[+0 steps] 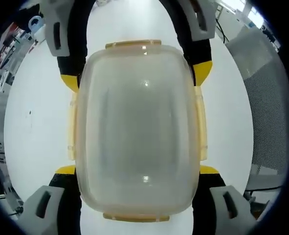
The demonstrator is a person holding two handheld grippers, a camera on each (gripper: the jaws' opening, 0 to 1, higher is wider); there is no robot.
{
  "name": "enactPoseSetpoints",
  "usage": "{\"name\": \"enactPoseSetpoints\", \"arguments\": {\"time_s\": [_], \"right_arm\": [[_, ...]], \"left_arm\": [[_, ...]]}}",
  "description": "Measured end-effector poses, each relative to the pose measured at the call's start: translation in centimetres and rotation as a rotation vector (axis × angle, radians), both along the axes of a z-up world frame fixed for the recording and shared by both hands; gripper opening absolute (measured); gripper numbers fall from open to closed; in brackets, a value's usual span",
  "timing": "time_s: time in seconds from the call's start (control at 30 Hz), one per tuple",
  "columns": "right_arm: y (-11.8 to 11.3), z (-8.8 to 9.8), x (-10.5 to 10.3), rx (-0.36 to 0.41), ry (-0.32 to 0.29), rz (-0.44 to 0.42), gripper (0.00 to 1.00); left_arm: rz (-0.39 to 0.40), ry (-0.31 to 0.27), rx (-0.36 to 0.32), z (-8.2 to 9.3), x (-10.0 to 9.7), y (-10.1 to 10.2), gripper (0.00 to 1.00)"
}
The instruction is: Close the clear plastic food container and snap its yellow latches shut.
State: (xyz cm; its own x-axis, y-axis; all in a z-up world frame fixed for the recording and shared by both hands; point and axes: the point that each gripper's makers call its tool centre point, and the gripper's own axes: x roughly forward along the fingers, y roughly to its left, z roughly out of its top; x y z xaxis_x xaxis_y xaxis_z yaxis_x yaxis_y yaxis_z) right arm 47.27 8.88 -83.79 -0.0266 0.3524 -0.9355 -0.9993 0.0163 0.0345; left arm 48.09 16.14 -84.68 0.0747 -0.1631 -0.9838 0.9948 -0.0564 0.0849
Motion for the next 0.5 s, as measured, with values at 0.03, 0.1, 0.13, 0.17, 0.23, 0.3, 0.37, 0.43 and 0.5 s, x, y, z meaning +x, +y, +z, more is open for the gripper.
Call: {"name": "enactPoseSetpoints", "arguments": {"time_s": [0.03,0.1,0.13,0.17,0.23,0.3,0.37,0.43,0.5], "right_arm": [[0.0,0.1,0.0,0.0,0.001,0.004,0.93],[0.0,0.2,-0.1,0.008,0.004,-0.002,0.95],[0.1,0.2,-0.1,0.016,0.002,-0.004,0.99],[0.2,0.2,-0.1,0.021,0.002,-0.015,1.0],[0.4,0.2,-0.1,0.026,0.005,-0.036,1.0],[0.7,0.3,-0.3,0.038,0.01,-0.032,1.0],[1.1,0.4,-0.4,0.048,-0.003,-0.008,1.0],[1.2,0.5,-0.5,0.044,-0.004,-0.007,1.0],[0.8,0.5,-0.5,0.031,-0.009,-0.002,1.0]], "left_arm": [[-0.001,0.0,0.001,0.0,0.0,0.0,0.97],[0.004,-0.008,0.012,0.0,0.1,0.2,0.99],[0.012,-0.028,0.027,0.1,0.5,0.4,0.99],[0.001,-0.035,0.024,0.2,0.6,0.4,0.99],[-0.001,-0.048,0.014,0.5,0.9,0.4,0.99],[0.022,-0.029,0.0,0.8,0.7,0.4,0.99],[0.027,-0.029,-0.011,1.1,0.7,0.4,0.99],[0.015,-0.03,-0.012,1.1,0.5,0.6,0.99],[0.014,-0.028,-0.009,1.1,0.2,0.7,0.99]]}}
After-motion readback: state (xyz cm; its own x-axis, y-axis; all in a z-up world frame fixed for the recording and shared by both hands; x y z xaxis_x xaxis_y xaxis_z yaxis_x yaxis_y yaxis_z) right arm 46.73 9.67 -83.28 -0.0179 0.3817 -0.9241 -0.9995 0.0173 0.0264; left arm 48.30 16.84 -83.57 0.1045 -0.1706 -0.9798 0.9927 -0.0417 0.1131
